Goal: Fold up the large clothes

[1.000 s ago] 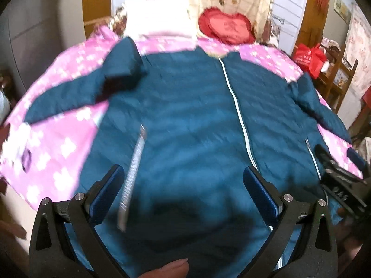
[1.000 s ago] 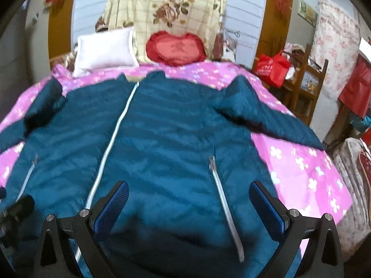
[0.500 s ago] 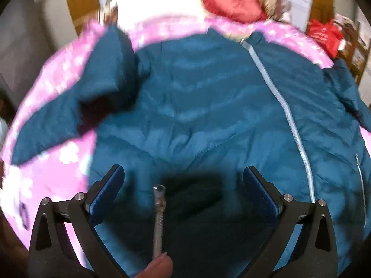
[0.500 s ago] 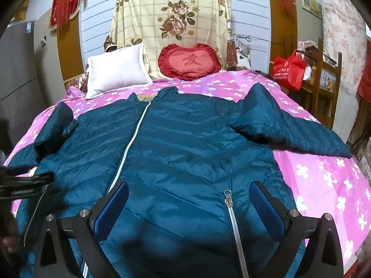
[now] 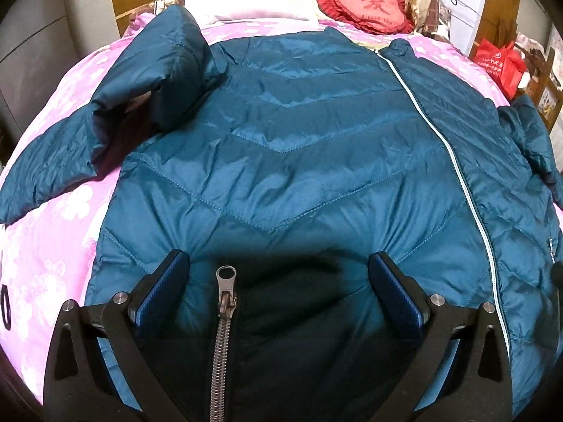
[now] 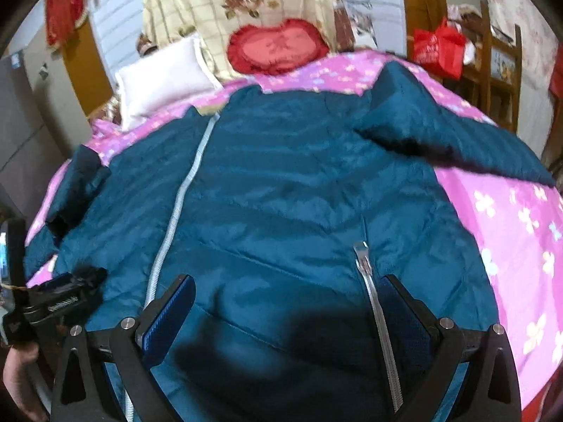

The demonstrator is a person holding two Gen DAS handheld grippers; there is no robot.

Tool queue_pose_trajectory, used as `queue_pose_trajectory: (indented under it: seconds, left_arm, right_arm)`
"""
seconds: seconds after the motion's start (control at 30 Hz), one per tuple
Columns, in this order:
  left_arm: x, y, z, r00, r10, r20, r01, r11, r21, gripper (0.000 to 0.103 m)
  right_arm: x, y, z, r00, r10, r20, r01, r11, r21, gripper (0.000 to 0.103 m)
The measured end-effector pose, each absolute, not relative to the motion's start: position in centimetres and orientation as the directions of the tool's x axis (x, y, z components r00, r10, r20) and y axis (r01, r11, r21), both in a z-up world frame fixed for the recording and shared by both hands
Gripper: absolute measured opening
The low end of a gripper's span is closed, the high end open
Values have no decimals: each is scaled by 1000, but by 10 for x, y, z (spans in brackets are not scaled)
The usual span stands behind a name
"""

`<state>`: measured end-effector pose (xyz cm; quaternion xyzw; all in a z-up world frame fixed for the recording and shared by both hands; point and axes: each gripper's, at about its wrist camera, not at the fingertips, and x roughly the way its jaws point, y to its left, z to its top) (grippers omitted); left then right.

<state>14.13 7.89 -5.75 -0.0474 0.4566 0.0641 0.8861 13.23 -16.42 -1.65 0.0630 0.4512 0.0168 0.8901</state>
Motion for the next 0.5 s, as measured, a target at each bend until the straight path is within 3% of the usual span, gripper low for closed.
queue_pose_trajectory:
  seconds: [0.17,0.5]
  left_arm:
    - [139,79,-59,580,73,-811,-160,987,-25,103]
    - [141,78,-59,579,81,-812,-161,987,-16,103]
  right_arm:
    - [139,-167,-34,510,33,-859,71,994,80,103]
    - [137,-158,-44,510,-48,-859,51,998,-26,103]
